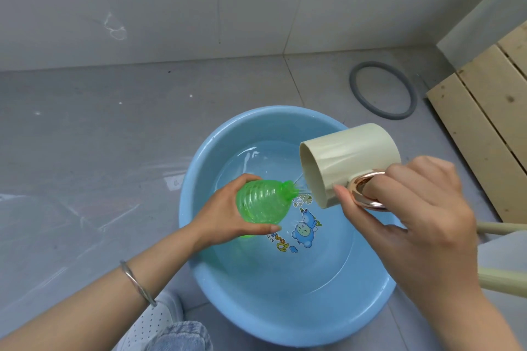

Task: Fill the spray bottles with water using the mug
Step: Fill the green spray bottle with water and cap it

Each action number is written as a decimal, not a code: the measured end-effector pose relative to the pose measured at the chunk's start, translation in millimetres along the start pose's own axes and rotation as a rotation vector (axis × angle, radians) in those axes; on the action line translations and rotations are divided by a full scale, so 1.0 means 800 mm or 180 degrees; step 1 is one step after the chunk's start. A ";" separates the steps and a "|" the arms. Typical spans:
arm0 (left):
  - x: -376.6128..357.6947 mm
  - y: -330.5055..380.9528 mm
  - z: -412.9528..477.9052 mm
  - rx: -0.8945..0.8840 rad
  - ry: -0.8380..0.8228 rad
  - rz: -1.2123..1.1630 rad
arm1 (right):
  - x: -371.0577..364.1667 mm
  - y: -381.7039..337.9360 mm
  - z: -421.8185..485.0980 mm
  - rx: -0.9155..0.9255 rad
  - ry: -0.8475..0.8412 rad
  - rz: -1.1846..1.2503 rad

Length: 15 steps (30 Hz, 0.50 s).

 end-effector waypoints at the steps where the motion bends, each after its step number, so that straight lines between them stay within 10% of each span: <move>1: 0.000 -0.001 0.000 0.0000 0.0003 0.0008 | 0.000 -0.001 -0.001 0.0063 0.0008 -0.0032; 10: 0.000 -0.002 0.001 -0.0019 -0.0007 -0.0003 | -0.006 0.008 -0.008 0.0031 0.0025 -0.0045; 15: 0.000 -0.003 0.001 -0.0012 -0.0005 -0.0020 | -0.040 0.066 -0.039 -0.1541 -0.0221 0.0692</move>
Point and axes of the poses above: each hand's wrist, its own z-axis towards the middle knuckle, its own x-axis out of the back of the hand, y = z × x, the point moved 5 cm from there along z, towards the middle knuckle, and after that the axes turned 6 degrees about -x, right-handed, at the moved point
